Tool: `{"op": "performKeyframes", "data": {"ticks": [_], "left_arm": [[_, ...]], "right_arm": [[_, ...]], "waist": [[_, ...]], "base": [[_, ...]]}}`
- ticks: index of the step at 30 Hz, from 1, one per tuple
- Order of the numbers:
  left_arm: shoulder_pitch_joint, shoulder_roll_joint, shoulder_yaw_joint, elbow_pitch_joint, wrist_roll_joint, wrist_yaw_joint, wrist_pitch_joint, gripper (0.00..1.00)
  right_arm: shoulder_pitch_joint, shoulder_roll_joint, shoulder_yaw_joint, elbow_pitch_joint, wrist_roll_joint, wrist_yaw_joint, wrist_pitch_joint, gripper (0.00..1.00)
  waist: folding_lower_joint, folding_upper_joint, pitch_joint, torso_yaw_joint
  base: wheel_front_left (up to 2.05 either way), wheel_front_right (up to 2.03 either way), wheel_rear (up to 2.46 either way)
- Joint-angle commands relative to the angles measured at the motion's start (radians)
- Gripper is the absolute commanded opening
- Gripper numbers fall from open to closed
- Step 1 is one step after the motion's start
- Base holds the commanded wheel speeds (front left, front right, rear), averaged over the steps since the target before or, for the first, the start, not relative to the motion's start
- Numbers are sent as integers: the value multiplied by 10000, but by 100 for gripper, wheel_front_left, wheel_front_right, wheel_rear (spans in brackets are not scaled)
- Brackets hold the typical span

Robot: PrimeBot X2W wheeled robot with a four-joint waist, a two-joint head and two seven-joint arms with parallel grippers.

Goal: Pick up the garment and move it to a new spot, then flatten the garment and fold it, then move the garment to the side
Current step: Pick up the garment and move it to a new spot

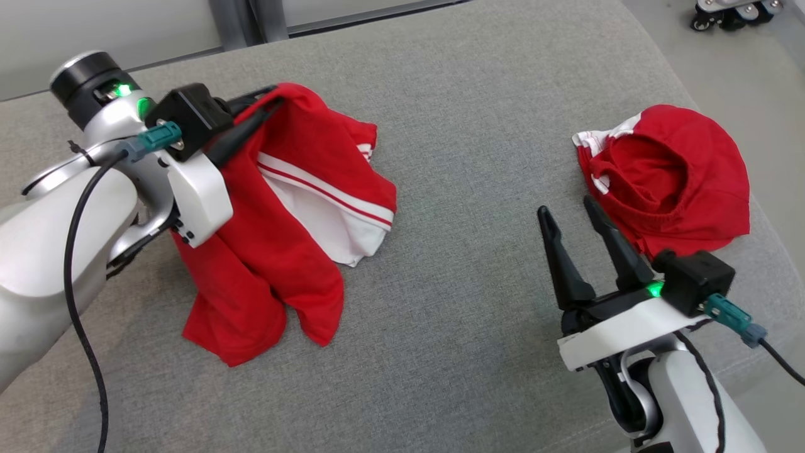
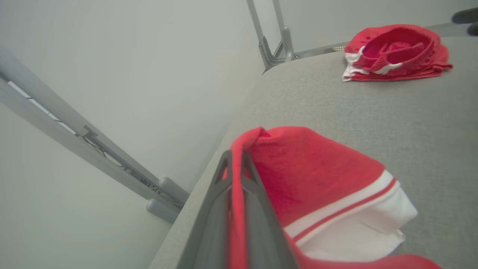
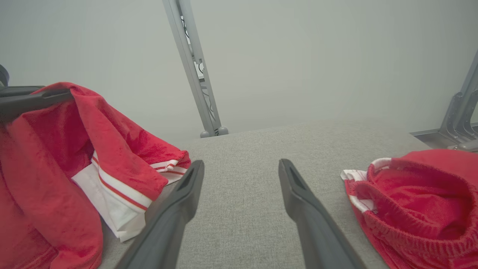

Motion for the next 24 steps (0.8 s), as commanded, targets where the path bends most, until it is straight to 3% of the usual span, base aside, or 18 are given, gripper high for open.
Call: {"op": "performKeyframes", "data": {"ticks": [1,4,6,7,15,24], "left_arm": [[-118,-133,21,509,-42,-1,-179,0],[0,-473,23,1675,-169,-1,-408,2],[14,-670,21,2343,-450,-1,-367,60],[-4,-785,19,2669,-666,-1,-327,100],[-45,-1470,28,4390,-1967,-1,221,100],[362,-1688,124,4250,-3197,-1,67,100]], "right_arm": [[-183,-39,183,157,84,1,-110,100],[-437,-39,631,511,261,1,-197,100],[-519,-41,848,687,348,1,-256,100],[-552,-39,917,761,349,1,-271,100],[-559,-41,1021,1200,300,1,-363,100],[-199,-42,929,1528,450,1,-206,100]], "waist": [[0,0,102,-94],[0,0,149,-110],[0,0,135,-78],[0,0,115,-44],[0,0,-163,387],[0,0,-760,1341]], "base": [[0,0,0],[0,0,0],[0,0,0],[0,0,0],[0,0,0],[0,0,0]]}}
